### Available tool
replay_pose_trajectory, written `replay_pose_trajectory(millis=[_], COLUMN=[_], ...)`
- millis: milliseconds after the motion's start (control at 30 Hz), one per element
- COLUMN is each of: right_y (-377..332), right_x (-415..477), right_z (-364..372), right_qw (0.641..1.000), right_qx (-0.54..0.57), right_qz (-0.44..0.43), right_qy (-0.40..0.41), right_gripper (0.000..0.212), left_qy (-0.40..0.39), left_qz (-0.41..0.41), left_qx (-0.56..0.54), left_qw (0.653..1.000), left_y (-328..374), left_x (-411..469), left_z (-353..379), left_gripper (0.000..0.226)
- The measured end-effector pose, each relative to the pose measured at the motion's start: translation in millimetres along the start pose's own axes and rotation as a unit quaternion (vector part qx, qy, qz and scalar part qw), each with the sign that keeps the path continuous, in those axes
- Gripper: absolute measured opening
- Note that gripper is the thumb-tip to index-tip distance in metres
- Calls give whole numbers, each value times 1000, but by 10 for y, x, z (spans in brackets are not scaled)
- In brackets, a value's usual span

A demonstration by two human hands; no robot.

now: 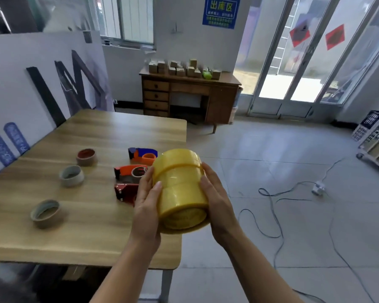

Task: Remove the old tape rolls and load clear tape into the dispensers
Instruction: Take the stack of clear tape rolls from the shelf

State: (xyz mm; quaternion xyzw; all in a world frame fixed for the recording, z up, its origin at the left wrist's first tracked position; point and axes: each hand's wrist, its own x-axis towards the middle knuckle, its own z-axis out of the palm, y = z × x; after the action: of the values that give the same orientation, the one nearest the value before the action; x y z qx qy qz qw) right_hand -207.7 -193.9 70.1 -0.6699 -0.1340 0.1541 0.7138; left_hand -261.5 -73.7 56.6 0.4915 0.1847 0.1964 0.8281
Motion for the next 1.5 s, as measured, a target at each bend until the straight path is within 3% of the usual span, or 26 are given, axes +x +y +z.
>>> replay_pose_trajectory(millis=[467, 867, 1200, 1333, 1500], right_y=[375, 569, 748, 769, 879], right_x=[2457, 4574, 6254, 6789, 7429], right_z=[-911, -1008, -997, -937, -737], right_qw=[996, 982, 949, 934, 913], right_qx=[-29, -56, -98, -100, -125], right_qz=[70, 138, 184, 208, 256], right_qy=[-38, -116, -234, -274, -291], right_gripper=[35, 33, 55, 45, 47], left_qy=[73, 181, 300, 331, 370], left_qz=[-32, -70, -50, -56, -75], left_qx=[-6, -2, -54, -78, -83], left_qw=[997, 981, 951, 939, 922], left_y=[-718, -993, -1144, -1151, -1127], left_x=[2224, 4091, 5431, 5868, 6453], left_z=[974, 1187, 1463, 1501, 1431], left_gripper=[40, 35, 36, 28, 27])
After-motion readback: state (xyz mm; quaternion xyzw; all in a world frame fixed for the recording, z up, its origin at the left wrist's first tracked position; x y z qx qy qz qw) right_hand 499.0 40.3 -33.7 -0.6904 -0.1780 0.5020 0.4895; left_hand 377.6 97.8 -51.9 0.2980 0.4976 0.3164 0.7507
